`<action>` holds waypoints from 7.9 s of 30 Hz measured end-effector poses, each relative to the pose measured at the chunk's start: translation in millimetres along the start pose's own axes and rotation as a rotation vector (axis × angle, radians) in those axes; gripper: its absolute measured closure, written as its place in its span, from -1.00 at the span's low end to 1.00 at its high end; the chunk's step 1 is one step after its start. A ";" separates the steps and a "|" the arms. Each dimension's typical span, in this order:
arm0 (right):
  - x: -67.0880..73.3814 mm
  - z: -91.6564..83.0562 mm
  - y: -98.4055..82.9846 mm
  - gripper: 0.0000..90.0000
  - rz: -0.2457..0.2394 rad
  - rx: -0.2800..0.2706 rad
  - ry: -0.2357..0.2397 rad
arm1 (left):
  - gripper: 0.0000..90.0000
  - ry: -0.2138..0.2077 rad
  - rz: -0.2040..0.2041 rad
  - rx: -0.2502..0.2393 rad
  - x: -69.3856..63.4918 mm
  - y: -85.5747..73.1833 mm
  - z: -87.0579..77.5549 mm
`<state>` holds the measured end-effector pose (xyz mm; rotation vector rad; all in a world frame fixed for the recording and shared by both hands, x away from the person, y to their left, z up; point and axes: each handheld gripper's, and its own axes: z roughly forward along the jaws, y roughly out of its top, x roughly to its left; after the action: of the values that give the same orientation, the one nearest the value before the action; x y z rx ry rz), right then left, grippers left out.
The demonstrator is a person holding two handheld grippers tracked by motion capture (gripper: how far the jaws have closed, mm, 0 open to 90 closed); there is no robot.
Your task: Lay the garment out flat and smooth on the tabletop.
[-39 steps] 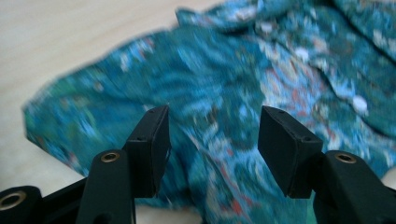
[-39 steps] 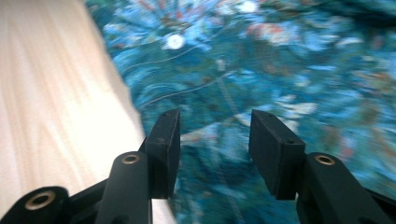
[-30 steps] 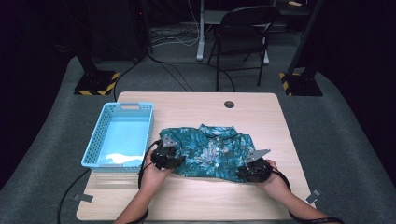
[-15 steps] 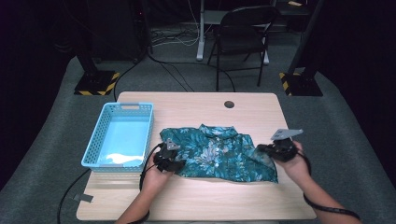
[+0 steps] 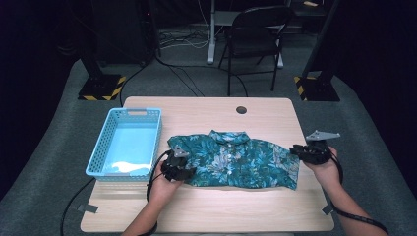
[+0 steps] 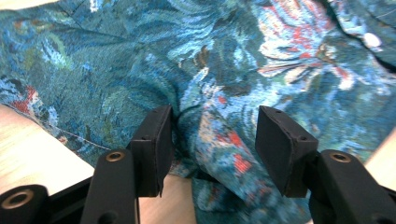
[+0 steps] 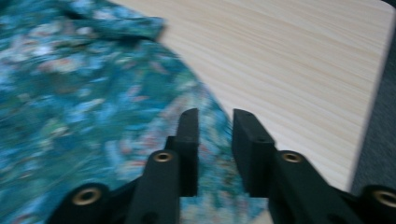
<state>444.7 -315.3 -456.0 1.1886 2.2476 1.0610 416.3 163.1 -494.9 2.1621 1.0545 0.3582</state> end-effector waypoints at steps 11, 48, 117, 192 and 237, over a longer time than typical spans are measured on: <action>102.8 16.4 -26.1 0.19 -0.210 0.072 0.287 | -0.11 -0.037 0.027 0.014 -15.2 -17.0 -19.5; 69.1 9.5 66.7 0.97 -0.299 0.018 0.203 | 0.93 0.051 0.126 -0.092 10.3 77.6 -27.0; 59.2 -25.3 49.6 0.93 -0.276 -0.048 0.223 | 0.94 -0.029 0.130 -0.216 -9.5 60.0 -77.2; 168.3 53.9 44.7 0.94 -0.187 -0.056 0.568 | 0.05 -0.013 0.000 -0.092 0.4 0.7 -9.5; 63.5 96.1 -0.1 0.92 0.052 0.078 0.211 | 0.67 -0.106 0.118 0.003 -53.9 54.7 76.6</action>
<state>468.9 -220.5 -516.8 1.2224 2.4501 1.1785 453.5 62.3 -509.5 2.2262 0.8717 0.2922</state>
